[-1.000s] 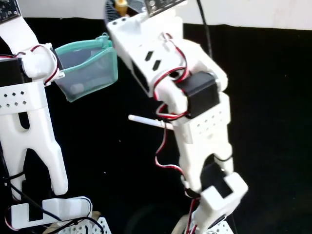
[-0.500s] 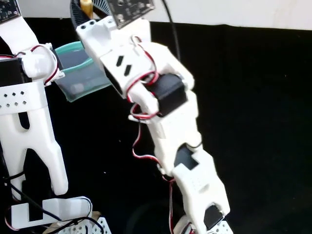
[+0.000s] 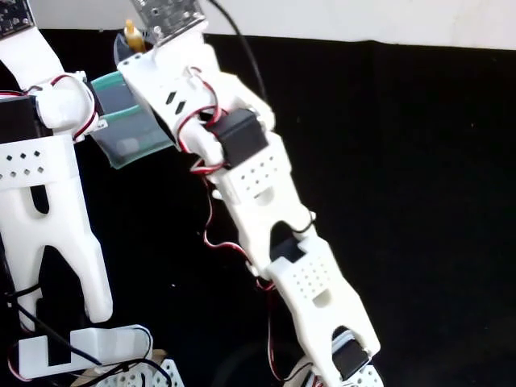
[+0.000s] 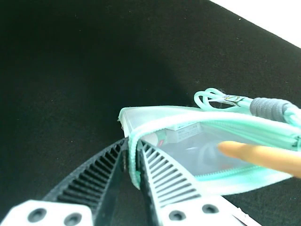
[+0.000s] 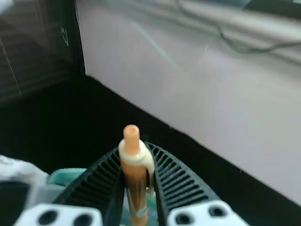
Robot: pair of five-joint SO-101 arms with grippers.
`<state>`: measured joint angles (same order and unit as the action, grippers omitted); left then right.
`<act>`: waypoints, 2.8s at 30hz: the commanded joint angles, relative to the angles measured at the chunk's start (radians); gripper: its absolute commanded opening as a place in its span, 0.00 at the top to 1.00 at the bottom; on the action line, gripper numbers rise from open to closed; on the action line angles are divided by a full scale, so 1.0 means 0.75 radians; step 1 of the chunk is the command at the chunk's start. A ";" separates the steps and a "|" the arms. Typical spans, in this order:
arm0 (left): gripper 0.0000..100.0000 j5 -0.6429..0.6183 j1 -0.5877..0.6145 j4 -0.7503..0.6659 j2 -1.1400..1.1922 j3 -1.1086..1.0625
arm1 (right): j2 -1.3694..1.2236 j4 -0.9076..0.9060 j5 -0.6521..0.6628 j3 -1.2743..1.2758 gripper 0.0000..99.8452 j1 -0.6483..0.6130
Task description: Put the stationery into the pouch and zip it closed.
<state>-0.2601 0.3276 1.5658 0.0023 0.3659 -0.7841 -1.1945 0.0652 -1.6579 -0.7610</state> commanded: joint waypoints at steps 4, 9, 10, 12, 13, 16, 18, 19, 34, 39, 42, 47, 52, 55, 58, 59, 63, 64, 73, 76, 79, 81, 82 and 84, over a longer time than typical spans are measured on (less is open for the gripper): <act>0.99 0.004 -0.001 -0.006 0.011 -0.046 | -0.009 -0.073 -0.012 -0.130 0.99 -0.011; 0.99 0.004 -0.001 -0.006 0.011 -0.046 | 0.003 -0.128 -0.012 -0.130 0.91 -0.011; 0.99 0.004 -0.001 -0.006 0.011 -0.046 | 0.003 -0.132 -0.012 -0.130 0.86 -0.013; 0.99 0.004 -0.001 -0.006 0.011 -0.046 | 0.003 -0.132 -0.012 -0.130 0.79 -0.013; 0.99 0.004 -0.001 -0.006 0.011 -0.046 | 0.003 -0.132 -0.012 -0.130 0.76 -0.013; 0.99 0.004 -0.001 -0.006 0.011 -0.046 | 0.005 -0.130 -0.012 -0.130 0.75 -0.007; 0.99 0.004 -0.001 -0.006 0.011 -0.046 | 0.021 -0.130 -0.012 -0.130 0.75 -0.001; 0.99 0.004 -0.001 -0.006 0.011 -0.046 | 0.038 -0.130 -0.012 -0.130 0.75 0.011; 0.99 0.004 -0.001 -0.006 0.011 -0.046 | 0.253 -0.633 0.000 -0.130 0.75 0.259; 0.99 0.004 -0.001 -0.006 0.011 -0.048 | 0.253 -0.760 0.047 -0.118 0.75 0.296; 0.99 0.004 -0.001 -0.006 0.011 -0.048 | 0.249 -0.760 0.135 -0.114 0.75 0.302; 0.99 0.004 -0.001 -0.006 0.011 -0.048 | 0.249 -0.760 0.299 -0.101 0.75 0.298; 0.99 0.004 -0.001 -0.006 0.011 -0.048 | 0.261 -0.760 0.407 0.185 0.75 0.296; 0.99 0.004 -0.001 -0.006 0.011 -0.048 | 0.263 -0.760 0.415 0.390 0.75 0.294; 0.99 0.004 -0.001 -0.006 0.011 -0.048 | 0.263 -0.758 0.417 0.535 0.75 0.271; 0.99 0.004 -0.001 -0.006 0.011 -0.048 | 0.261 -0.758 0.434 0.578 0.75 0.257; 0.99 0.004 -0.001 -0.006 0.011 -0.048 | 0.253 -0.758 0.520 0.719 0.75 0.214; 0.99 0.004 -0.001 -0.006 0.011 -0.048 | 0.253 -0.756 0.542 0.756 0.75 0.212; 0.99 0.004 -0.001 -0.070 0.011 -0.138 | 0.251 -0.750 0.759 1.044 0.75 0.220; 0.99 0.002 -0.001 -0.070 0.009 -0.136 | 0.251 -0.693 0.812 1.130 0.75 0.230; 0.99 -0.006 0.007 -0.072 0.005 -0.136 | 0.259 -0.629 0.804 1.188 0.75 0.261; 0.99 -0.029 0.034 -0.072 0.001 -0.136 | 0.263 -0.592 0.745 1.188 0.75 0.294; 0.99 -0.047 0.044 -0.074 0.003 -0.136 | 0.267 -0.562 0.700 1.186 0.75 0.304; 0.99 -0.053 0.054 -0.074 0.007 -0.136 | 0.269 -0.506 0.589 1.145 0.75 0.326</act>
<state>-0.2831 0.3261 1.5136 -0.0054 0.2984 -0.5953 -1.6180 0.6007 -0.7833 -0.5539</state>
